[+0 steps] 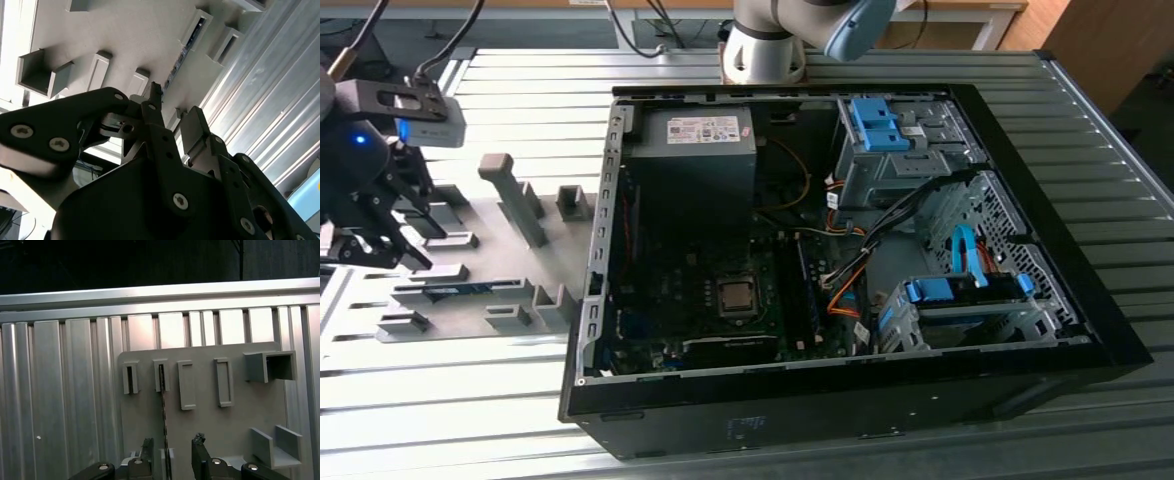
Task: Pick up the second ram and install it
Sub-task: 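Pick up the second ram and move it above second insertion slot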
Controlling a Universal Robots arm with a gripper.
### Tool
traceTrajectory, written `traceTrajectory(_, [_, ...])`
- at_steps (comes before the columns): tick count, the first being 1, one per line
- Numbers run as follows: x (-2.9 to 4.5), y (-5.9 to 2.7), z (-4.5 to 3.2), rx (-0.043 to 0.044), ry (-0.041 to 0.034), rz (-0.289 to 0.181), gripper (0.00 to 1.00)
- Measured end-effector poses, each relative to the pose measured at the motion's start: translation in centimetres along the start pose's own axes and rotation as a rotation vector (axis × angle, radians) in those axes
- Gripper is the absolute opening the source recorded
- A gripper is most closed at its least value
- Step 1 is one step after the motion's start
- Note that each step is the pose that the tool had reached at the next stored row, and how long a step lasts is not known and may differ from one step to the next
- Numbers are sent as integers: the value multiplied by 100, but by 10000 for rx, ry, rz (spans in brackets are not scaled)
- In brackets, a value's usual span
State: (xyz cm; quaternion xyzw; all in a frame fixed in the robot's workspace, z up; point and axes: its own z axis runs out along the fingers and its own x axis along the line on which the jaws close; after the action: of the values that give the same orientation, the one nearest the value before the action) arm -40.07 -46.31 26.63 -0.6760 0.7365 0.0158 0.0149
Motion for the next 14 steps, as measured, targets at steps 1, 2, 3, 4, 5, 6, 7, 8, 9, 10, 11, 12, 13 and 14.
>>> traceTrajectory(1, [1, 0, 16, -3, 3, -1, 43])
traceTrajectory(2, [2, 2, 34, -8, 4, -7, 43])
traceTrajectory(3, [2, 2, 53, -16, 5, -17, 43])
traceTrajectory(4, [3, 3, 70, -25, 7, -25, 43])
traceTrajectory(5, [4, 3, 87, -29, 8, -30, 43])
traceTrajectory(6, [5, 3, 106, -28, 7, -31, 43])
traceTrajectory(7, [6, 4, 124, -28, 9, -33, 43])
traceTrajectory(8, [7, 4, 141, -27, 23, -33, 43])
traceTrajectory(9, [7, 5, 153, -23, 61, -32, 43])
traceTrajectory(10, [8, 5, 165, -21, 102, -31, 43])
traceTrajectory(11, [8, 5, 171, -21, 106, -32, 43])
traceTrajectory(12, [8, 5, 170, -21, 107, -33, 43])
traceTrajectory(13, [8, 6, 170, -22, 107, -33, 43])
traceTrajectory(14, [8, 6, 170, -22, 107, -32, 43])
